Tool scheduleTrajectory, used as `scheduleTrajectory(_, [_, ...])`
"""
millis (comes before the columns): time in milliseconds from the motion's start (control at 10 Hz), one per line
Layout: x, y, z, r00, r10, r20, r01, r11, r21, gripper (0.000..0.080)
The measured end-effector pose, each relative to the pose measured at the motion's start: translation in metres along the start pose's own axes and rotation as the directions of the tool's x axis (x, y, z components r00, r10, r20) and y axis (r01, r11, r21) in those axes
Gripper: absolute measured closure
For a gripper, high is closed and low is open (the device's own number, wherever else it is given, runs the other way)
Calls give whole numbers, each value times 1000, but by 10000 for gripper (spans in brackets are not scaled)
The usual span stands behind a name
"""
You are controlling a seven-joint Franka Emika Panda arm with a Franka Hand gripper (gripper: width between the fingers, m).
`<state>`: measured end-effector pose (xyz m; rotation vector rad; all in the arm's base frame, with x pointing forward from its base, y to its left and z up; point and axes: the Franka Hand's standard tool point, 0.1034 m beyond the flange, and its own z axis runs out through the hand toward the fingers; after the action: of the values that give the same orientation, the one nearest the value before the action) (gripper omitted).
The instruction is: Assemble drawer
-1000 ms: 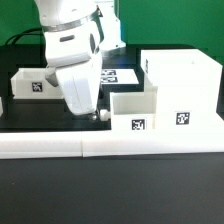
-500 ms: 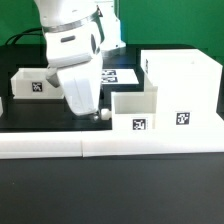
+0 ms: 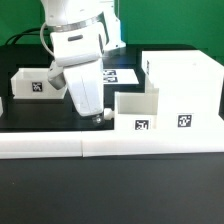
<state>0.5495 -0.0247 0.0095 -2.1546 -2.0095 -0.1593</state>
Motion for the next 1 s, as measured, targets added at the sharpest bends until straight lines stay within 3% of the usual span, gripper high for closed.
scheduleTrajectory(300, [-3, 0, 0, 1000, 3, 1, -3, 1000, 0, 150])
scheduleTrajectory(600, [-20, 12, -12, 999, -51, -8, 51, 999, 10, 150])
scheduleTrajectory(800, [-13, 23, -18, 1000, -6, -5, 6, 1000, 2, 150])
scheduleTrajectory(1000, [4, 24, -15, 1000, 27, -3, -27, 1000, 4, 150])
